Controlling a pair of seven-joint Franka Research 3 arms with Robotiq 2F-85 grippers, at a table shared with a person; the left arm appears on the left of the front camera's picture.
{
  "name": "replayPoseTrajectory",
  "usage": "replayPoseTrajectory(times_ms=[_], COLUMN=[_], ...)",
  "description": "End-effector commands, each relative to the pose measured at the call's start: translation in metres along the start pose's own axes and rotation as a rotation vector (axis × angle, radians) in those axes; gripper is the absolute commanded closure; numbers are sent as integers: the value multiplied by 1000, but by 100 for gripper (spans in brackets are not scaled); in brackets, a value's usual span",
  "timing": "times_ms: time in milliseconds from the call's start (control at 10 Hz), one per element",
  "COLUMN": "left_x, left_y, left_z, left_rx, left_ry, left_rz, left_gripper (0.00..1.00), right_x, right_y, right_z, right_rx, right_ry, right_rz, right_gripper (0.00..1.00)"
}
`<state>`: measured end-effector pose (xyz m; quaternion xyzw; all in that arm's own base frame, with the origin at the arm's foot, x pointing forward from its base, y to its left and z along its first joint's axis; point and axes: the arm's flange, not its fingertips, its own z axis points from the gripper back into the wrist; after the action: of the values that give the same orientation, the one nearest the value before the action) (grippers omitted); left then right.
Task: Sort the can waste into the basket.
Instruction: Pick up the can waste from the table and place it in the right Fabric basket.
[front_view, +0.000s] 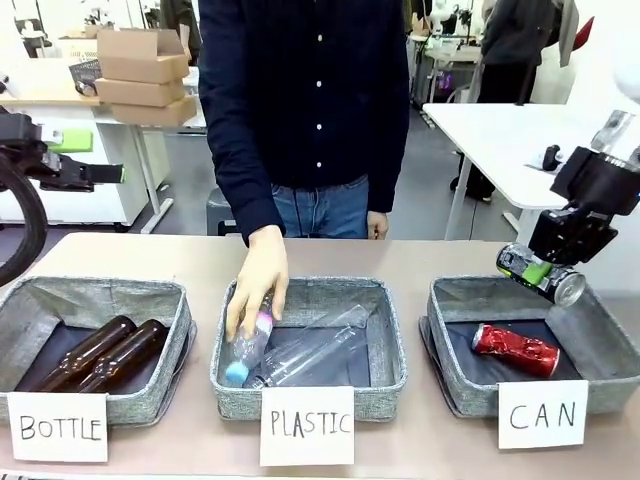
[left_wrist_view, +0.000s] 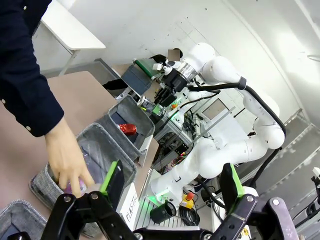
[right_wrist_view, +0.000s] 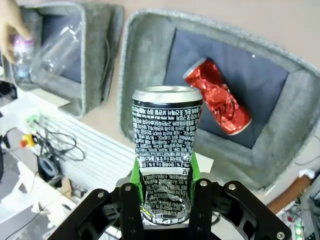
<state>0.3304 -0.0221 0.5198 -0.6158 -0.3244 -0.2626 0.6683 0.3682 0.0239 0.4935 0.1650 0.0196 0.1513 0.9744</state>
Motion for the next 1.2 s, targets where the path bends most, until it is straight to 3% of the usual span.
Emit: replayPoseTrajectory(times_ms=[0,100,200,400,800,1000,1100], left_x=[2,2,2,2,2,2,2], left_y=[-4,-4,-4,-4,-4,-4,-4], left_z=[-1,-1,-1,-1,-1,-1,-1], left_rx=[-15,-15,-15,-15,-15,-15,-15], left_ry=[-17,-17,-17,-17,-17,-17,-17], left_rz=[11,11,11,11,11,11,11], left_gripper=[0,0,0,0,0,0,0], right_x=[4,6,6,10,19,21,21], right_y=[-1,-1,-2,-4,-7,-10,-9], right_z=[1,1,2,1,5,6,11], right_rx=[30,22,28,43,67,141,271], right_ry=[-27,-26,-21,-30,-42,-47,-70], right_rz=[36,28,20,26,28,28,56], right_gripper=[100,100,9,0,0,0,0])
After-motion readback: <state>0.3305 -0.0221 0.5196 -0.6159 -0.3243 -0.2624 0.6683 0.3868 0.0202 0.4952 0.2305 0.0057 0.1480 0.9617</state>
